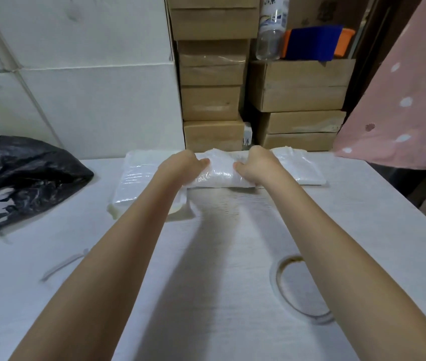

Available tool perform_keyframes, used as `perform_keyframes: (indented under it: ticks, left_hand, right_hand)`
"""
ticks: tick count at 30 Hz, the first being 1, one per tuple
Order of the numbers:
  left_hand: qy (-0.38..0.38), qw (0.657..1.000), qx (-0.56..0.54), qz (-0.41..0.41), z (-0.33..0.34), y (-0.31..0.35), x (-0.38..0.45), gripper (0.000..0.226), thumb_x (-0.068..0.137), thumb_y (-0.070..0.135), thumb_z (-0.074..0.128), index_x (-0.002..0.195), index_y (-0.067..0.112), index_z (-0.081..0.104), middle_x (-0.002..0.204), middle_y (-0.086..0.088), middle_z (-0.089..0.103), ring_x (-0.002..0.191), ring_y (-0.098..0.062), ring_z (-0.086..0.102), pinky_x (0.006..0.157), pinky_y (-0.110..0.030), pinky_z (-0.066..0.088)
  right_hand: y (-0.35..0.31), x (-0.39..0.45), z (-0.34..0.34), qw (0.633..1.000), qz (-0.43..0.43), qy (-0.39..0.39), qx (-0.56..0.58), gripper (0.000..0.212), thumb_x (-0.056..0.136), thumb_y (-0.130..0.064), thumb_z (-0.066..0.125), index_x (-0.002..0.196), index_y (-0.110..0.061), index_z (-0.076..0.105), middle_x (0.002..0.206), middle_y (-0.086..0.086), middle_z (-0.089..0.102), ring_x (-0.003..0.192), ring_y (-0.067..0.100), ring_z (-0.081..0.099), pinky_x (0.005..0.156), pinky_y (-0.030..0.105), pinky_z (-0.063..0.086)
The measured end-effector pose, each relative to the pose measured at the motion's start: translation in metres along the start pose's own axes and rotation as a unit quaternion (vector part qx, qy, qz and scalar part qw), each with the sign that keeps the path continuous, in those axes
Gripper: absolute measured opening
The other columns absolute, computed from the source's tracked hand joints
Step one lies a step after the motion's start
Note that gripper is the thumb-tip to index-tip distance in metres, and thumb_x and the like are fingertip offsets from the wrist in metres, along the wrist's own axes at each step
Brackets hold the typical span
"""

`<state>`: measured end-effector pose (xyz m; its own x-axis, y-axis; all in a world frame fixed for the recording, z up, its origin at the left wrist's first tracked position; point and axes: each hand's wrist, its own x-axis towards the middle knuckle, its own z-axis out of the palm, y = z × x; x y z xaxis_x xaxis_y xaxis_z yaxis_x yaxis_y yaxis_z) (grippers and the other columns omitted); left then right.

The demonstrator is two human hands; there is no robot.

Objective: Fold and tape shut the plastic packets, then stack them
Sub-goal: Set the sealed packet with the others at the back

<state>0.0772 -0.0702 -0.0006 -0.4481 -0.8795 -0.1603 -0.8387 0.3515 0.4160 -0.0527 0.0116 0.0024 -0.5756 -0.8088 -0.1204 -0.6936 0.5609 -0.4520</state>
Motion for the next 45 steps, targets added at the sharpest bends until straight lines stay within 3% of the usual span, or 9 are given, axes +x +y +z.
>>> perform_keyframes:
  ticks: [4,9,12,16,22,27,34,38,45]
  left_hand:
    - [0.018,0.999,0.04,0.004,0.007,0.0,0.005,0.042,0.096,0.04,0.033,0.11,0.006,0.053,0.088,-0.007,0.051,0.083,-0.026,0.048,0.078,-0.034,0.04]
    - [0.048,0.997,0.058,0.003,0.005,-0.001,0.005,0.054,0.099,0.045,0.026,0.111,0.003,0.058,0.084,-0.006,0.055,0.087,-0.026,0.05,0.08,-0.034,0.038]
    - [0.083,0.996,0.035,-0.002,-0.016,-0.01,-0.003,0.052,0.101,0.04,0.022,0.119,0.002,0.053,0.112,-0.013,0.061,0.108,-0.033,0.053,0.089,-0.039,0.04]
    - [0.094,0.993,0.067,-0.028,-0.047,-0.045,-0.004,0.022,0.097,0.021,0.036,0.096,0.005,0.051,0.097,-0.012,0.053,0.084,-0.031,0.049,0.074,-0.032,0.035]
    - [0.034,0.992,0.081,-0.09,-0.066,-0.091,-0.005,0.031,0.096,0.023,0.045,0.073,0.001,0.044,0.082,-0.011,0.049,0.076,-0.029,0.048,0.071,-0.033,0.039]
    - [-0.005,0.993,-0.033,-0.117,-0.063,-0.111,-0.002,0.048,0.093,0.036,0.052,0.118,-0.005,0.05,0.107,-0.021,0.061,0.096,-0.034,0.061,0.089,-0.037,0.049]
    - [0.005,0.961,-0.229,-0.157,-0.048,-0.12,0.007,0.042,0.083,0.032,0.069,0.107,0.006,0.046,0.081,-0.006,0.056,0.074,-0.024,0.059,0.063,-0.03,0.048]
    - [0.002,0.939,-0.303,-0.165,-0.053,-0.135,0.008,0.065,0.08,0.028,0.073,0.131,0.0,0.043,0.125,-0.01,0.057,0.109,-0.031,0.058,0.091,-0.035,0.047]
    - [0.023,0.891,-0.431,-0.141,-0.069,-0.167,-0.02,0.042,0.081,0.011,0.071,0.119,-0.001,0.057,0.119,-0.017,0.063,0.104,-0.032,0.062,0.095,-0.045,0.048]
  right_hand:
    - [0.001,0.004,0.007,0.999,0.002,0.037,-0.031,0.029,0.094,-0.026,0.049,0.07,-0.013,0.039,0.077,0.004,0.046,0.081,0.024,0.048,0.048,0.027,0.029]
    - [-0.015,-0.001,0.002,0.986,0.007,0.089,-0.138,0.019,0.091,-0.023,0.051,0.105,-0.013,0.058,0.102,0.008,0.057,0.094,0.026,0.053,0.054,0.027,0.03]
    - [-0.031,-0.009,-0.003,0.984,-0.047,0.147,-0.094,0.02,0.093,-0.023,0.048,0.098,-0.008,0.06,0.111,0.013,0.057,0.102,0.03,0.054,0.065,0.029,0.035]
    - [-0.07,-0.022,-0.004,0.989,-0.137,0.049,0.033,0.039,0.092,-0.021,0.046,0.056,-0.015,0.032,0.057,0.002,0.033,0.052,0.019,0.034,0.046,0.028,0.022]
    - [-0.135,-0.019,0.029,0.985,-0.156,-0.062,-0.036,0.032,0.092,-0.008,0.041,0.062,-0.011,0.031,0.064,0.001,0.034,0.052,0.014,0.031,0.045,0.025,0.024]
    - [-0.146,0.0,0.058,0.988,-0.08,-0.076,-0.108,0.025,0.089,-0.002,0.042,0.066,-0.01,0.035,0.068,0.003,0.038,0.054,0.015,0.035,0.045,0.024,0.027]
    - [-0.139,0.01,0.073,0.99,-0.061,-0.061,-0.113,0.025,0.087,-0.002,0.045,0.064,-0.009,0.037,0.069,0.004,0.04,0.056,0.016,0.037,0.045,0.025,0.029]
    - [-0.135,0.011,0.073,0.993,-0.07,-0.044,-0.086,0.025,0.086,0.0,0.044,0.064,-0.009,0.036,0.067,0.006,0.041,0.054,0.018,0.038,0.043,0.026,0.029]
    - [-0.118,-0.012,0.068,0.985,-0.073,-0.052,0.149,0.027,0.094,-0.02,0.043,0.07,-0.008,0.042,0.066,0.005,0.045,0.061,0.021,0.044,0.051,0.025,0.034]
